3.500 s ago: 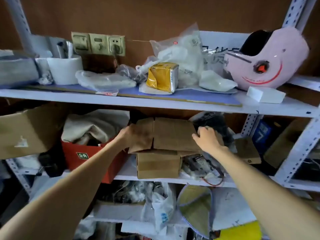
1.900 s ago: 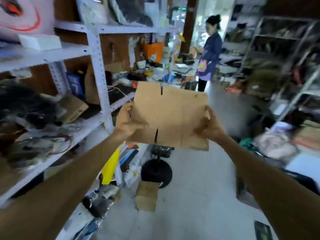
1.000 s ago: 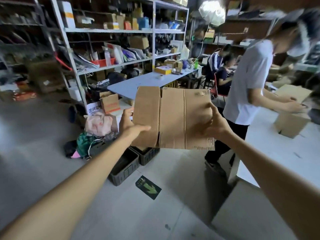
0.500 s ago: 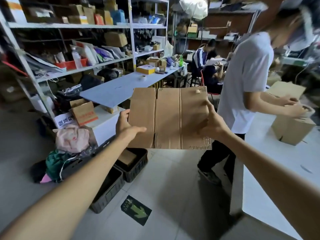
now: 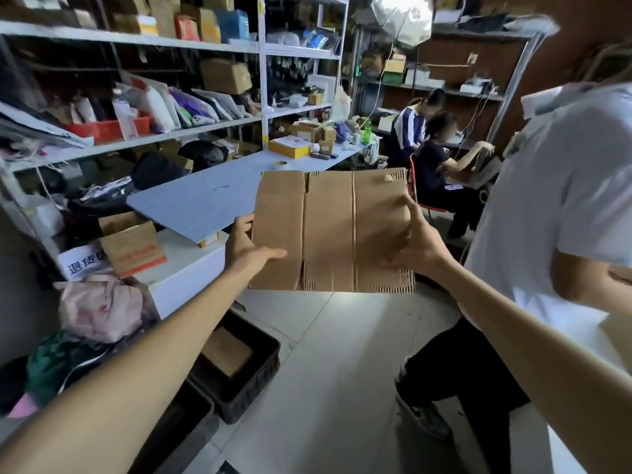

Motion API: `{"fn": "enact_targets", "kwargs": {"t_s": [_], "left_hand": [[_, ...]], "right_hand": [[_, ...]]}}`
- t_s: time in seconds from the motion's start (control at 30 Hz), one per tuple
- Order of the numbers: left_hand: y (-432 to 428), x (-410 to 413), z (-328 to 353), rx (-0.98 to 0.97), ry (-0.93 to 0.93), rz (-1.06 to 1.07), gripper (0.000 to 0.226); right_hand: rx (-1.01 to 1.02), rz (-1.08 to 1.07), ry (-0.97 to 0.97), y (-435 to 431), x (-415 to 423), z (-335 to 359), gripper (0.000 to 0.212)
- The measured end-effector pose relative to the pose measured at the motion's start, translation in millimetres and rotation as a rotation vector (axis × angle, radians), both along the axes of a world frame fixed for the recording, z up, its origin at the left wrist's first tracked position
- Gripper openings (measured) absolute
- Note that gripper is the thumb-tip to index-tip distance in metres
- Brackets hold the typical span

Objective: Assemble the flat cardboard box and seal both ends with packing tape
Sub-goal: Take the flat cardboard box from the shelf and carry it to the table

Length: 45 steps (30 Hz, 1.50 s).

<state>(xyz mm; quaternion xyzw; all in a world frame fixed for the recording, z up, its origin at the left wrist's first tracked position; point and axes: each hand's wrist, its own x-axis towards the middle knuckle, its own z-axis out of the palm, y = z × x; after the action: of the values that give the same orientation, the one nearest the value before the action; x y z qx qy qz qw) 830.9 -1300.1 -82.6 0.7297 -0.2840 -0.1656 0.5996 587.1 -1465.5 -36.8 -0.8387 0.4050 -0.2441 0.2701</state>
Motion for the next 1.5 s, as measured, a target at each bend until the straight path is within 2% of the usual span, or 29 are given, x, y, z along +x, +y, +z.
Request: {"fn": "enact_targets", "kwargs": {"t_s": [0.27, 0.53, 0.9, 1.1, 1.5], "left_hand": [[-158, 95, 4, 0.037, 0.054, -0.024, 0.086], [-317, 160, -9, 0.067, 0.078, -0.042, 0.084], [-527, 269, 5, 0.040, 0.040, 0.068, 0.079], [-601, 358, -15, 0.094, 0.049, 0.188, 0.086], [-701, 568, -35, 0.130, 0.016, 0.436, 0.082]], "right_hand": [[-0.045, -0.023, 0.046, -145, 90, 22, 0.128], [0.036, -0.019, 0.065, -307, 160, -5, 0.130], [0.022, 0.068, 0.053, -552, 295, 3, 0.135], [0.093, 0.188, 0.087, -656, 404, -15, 0.133], [0.008, 0.448, 0.134, -793, 667, -41, 0.120]]}}
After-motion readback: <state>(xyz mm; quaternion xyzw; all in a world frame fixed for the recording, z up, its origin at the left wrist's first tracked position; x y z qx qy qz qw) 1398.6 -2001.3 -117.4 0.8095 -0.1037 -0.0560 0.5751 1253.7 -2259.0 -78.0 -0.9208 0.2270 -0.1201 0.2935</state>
